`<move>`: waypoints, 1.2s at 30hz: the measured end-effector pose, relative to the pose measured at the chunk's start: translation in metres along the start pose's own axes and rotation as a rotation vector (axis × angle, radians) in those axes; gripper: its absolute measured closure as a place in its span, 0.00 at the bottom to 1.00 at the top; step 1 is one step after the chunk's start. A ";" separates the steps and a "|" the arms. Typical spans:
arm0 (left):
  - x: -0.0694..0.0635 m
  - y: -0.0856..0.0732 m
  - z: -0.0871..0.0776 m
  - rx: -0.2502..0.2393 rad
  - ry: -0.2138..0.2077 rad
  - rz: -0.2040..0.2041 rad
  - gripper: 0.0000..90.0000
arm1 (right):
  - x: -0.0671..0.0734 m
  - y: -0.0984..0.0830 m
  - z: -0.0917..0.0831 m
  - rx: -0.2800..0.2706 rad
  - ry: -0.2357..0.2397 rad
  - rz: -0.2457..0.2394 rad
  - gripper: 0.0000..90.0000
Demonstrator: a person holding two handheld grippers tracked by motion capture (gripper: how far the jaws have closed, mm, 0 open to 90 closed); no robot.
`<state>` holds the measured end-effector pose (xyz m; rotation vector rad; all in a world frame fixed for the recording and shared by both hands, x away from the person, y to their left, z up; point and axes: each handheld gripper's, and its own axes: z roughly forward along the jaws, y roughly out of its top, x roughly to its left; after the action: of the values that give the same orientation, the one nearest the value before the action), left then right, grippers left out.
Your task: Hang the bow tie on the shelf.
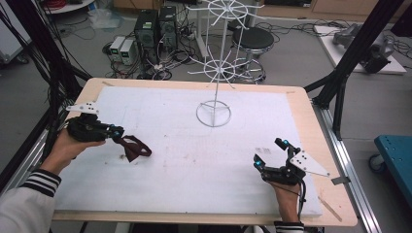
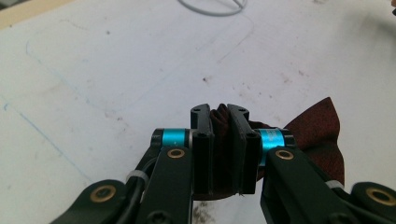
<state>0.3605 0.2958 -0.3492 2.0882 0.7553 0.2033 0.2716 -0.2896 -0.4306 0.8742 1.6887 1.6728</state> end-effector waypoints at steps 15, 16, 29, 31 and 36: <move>-0.026 0.019 0.012 -0.164 -0.011 0.021 0.89 | 0.015 0.032 0.020 0.053 0.168 0.004 0.02; -0.028 0.020 0.013 -0.172 -0.010 0.021 0.89 | 0.016 0.034 0.022 0.053 0.176 0.010 0.02; -0.049 0.039 0.029 -0.244 -0.052 0.061 0.89 | 0.040 0.055 0.048 0.093 0.312 -0.020 0.02; -0.053 0.044 0.033 -0.256 -0.063 0.069 0.89 | 0.044 0.058 0.051 0.097 0.331 -0.020 0.02; -0.063 0.057 0.042 -0.278 -0.083 0.088 0.89 | 0.054 0.066 0.061 0.104 0.373 -0.028 0.02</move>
<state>0.3517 0.2061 -0.3212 1.8547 0.5520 0.2531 0.2904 -0.2107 -0.3647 0.6061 2.0396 1.8268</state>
